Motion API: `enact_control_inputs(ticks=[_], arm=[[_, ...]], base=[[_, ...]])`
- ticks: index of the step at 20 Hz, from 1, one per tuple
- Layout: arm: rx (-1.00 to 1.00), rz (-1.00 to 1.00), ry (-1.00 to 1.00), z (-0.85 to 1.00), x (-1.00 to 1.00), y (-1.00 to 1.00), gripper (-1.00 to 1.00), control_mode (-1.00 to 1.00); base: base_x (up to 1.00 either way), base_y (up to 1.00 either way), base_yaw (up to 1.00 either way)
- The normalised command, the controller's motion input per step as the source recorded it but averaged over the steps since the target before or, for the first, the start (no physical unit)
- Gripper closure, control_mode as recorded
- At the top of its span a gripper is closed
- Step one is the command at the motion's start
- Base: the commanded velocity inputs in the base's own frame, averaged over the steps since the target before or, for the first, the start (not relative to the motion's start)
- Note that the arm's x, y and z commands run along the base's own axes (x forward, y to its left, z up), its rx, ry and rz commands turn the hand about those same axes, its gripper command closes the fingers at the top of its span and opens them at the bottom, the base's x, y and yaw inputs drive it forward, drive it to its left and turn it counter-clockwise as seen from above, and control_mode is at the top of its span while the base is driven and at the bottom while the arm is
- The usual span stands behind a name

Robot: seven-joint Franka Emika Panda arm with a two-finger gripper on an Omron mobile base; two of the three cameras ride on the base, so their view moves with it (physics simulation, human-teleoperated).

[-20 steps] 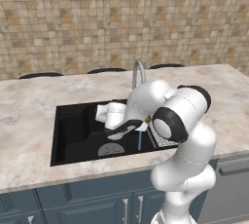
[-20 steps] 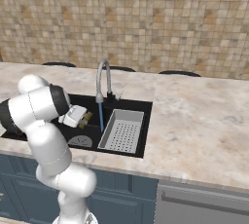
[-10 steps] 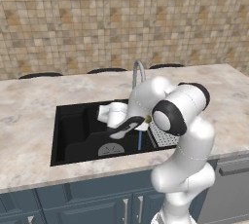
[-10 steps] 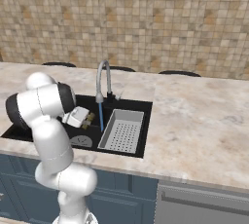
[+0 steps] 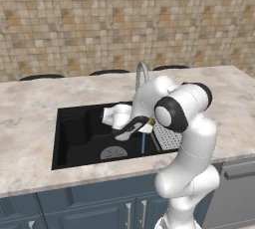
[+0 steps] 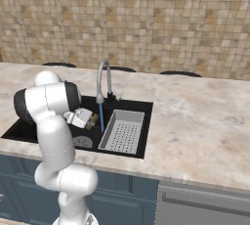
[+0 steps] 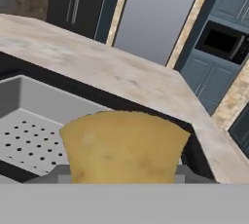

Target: Soak the sponge with water for a few seconds and then drop it inside the sink.

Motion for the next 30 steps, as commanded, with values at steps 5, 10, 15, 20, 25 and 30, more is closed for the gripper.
enact_control_inputs(ticks=[5, 10, 15, 20, 25, 30], arm=[[0.0, 0.0, 0.0, -0.18, 0.24, -0.02, 1.0, -1.0], [0.0, 0.0, 0.0, -0.12, 0.21, 0.0, 1.0, -1.0], [0.0, 0.0, 0.0, -0.16, 0.19, 0.0, 1.0, -1.0], [0.0, 0.0, 0.0, -0.25, 0.29, 0.0, 1.0, -1.0], [0.0, 0.0, 0.0, -0.23, 0.26, -0.04, 1.0, -1.0], [0.0, 0.0, 0.0, -0.2, 0.28, -0.01, 1.0, -1.0]], base=[[0.0, 0.0, 0.0], [0.0, 0.0, 0.0], [0.0, 0.0, 0.0], [0.0, 0.0, 0.0], [0.0, 0.0, 0.0], [0.0, 0.0, 0.0]])
